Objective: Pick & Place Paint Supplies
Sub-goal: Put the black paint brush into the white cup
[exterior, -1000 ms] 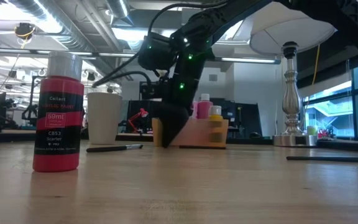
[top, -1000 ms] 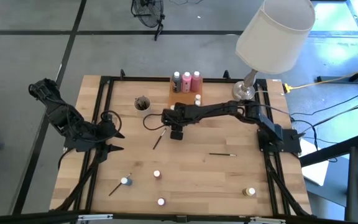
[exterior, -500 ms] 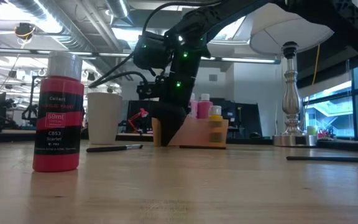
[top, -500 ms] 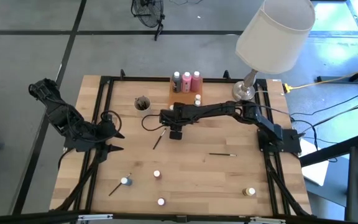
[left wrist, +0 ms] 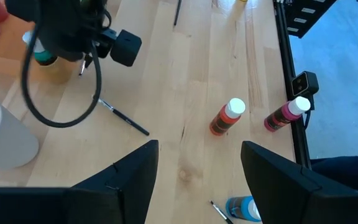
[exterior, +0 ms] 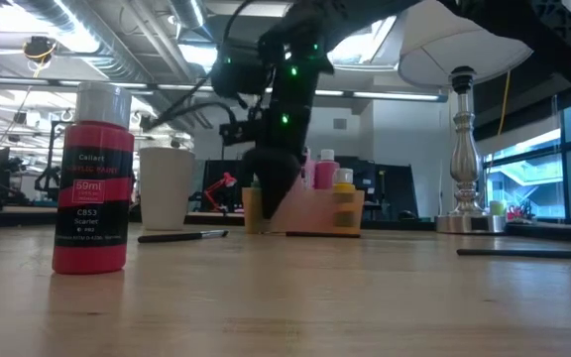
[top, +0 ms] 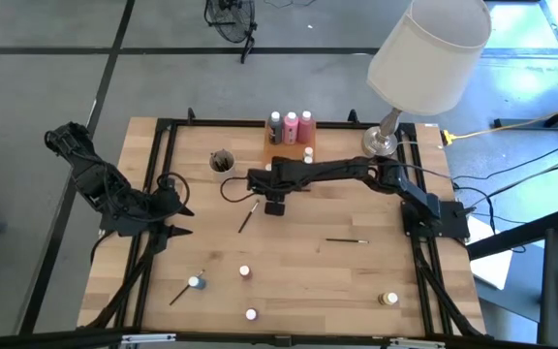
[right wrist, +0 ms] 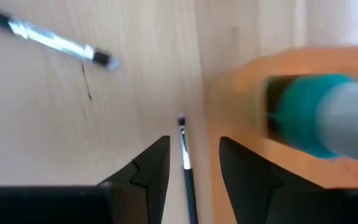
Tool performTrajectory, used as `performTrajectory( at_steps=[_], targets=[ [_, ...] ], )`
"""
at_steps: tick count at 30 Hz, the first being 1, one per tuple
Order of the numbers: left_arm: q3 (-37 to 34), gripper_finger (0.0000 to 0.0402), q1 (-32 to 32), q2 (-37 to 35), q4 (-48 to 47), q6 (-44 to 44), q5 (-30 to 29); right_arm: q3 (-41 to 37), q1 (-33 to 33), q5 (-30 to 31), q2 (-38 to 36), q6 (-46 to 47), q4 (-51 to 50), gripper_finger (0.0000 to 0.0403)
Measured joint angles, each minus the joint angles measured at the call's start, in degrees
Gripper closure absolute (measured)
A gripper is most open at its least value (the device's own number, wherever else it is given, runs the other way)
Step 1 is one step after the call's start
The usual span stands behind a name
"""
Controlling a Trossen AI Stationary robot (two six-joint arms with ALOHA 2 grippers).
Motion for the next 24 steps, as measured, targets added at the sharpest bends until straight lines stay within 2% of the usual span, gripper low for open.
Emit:
performTrajectory(
  at_steps=[13, 24],
  targets=[
    [0.00, 0.0176, 0.02, -0.02, 0.00, -0.09, 0.60, 8.60, 0.06, 0.49, -0.13, 1.75, -10.43, 0.0261],
    [0.02, 0.0176, 0.00, -0.74, 0.02, -0.12, 1.18, 19.08, 1.21, -2.30, -0.24, 13.74, -26.70, 0.0261]
  ],
)
